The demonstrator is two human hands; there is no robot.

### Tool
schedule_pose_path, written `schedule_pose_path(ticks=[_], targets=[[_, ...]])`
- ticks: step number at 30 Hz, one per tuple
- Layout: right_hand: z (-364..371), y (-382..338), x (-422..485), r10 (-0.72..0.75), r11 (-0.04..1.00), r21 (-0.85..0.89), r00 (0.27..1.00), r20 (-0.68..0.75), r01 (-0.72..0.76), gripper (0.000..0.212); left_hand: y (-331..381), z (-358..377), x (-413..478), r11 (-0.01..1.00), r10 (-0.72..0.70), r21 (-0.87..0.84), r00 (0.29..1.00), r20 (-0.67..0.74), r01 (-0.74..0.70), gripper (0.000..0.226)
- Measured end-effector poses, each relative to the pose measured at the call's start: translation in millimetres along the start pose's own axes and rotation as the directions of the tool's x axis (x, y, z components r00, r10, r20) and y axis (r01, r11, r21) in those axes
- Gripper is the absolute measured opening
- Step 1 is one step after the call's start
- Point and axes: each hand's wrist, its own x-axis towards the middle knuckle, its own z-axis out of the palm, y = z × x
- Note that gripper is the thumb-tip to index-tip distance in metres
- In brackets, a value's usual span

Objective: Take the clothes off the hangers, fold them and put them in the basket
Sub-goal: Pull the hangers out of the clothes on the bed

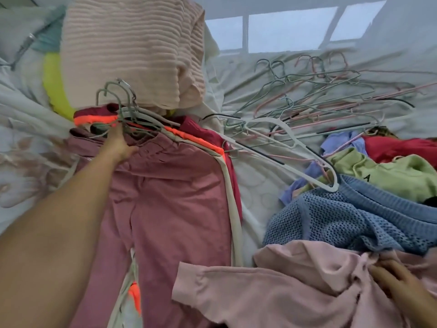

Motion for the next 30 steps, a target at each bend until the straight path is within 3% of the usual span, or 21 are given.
schedule_pose_path(ticks=[2,7,11,16,19,23,25,28,30], targets=[[5.3,-1.6,6.3,0.011,1.000,-0.018,0.999,-0.043,-0.012,0.007,-6.3,0.4,3.5,0.995,0.006,0.103,0.998,-0.055,0.000,0.070],[16.8,-9.8,-1.6,0.031,0.998,0.051,0.997,-0.070,-0.028,0.010,-26.6,-13.7,-20.1,0.994,-0.049,0.090,0.996,-0.081,0.056,0.034],[18.8,-23.1,-18.7,0.039,0.993,0.113,0.997,-0.068,-0.031,0.014,-19.6,-33.2,-69.0,0.957,0.232,0.193,0.971,-0.065,-0.215,0.024],[30.8,-73.7,-68.0,-0.126,0.971,0.193,0.987,-0.102,0.144,0.006,15.9,-93.3,-146.0,0.896,0.443,0.024,0.891,-0.105,-0.443,0.036],[42.4,-124.3,-114.4,-0.254,0.918,0.311,0.967,-0.014,0.246,0.010,46.4,-137.0,-200.2,0.835,0.543,-0.037,0.833,-0.106,-0.549,0.047],[52.8,-200.5,-181.0,-0.550,0.788,0.368,0.833,0.062,0.493,0.021,95.2,-176.6,-266.2,0.766,0.638,0.007,0.758,-0.139,-0.643,0.035],[54.4,-232.4,-213.3,-0.659,0.700,0.391,0.751,0.030,0.598,0.008,120.0,-192.0,-293.6,0.747,0.661,0.039,0.736,-0.144,-0.663,0.044],[51.0,-262.7,-248.8,-0.757,0.611,0.321,0.652,-0.030,0.724,0.041,153.0,-207.2,-331.6,0.713,0.701,0.096,0.699,-0.144,-0.695,0.046],[39.7,-271.1,-262.4,-0.784,0.586,0.281,0.619,-0.040,0.760,0.044,170.1,-212.1,-355.3,0.683,0.729,0.117,0.665,-0.162,-0.721,0.045]])
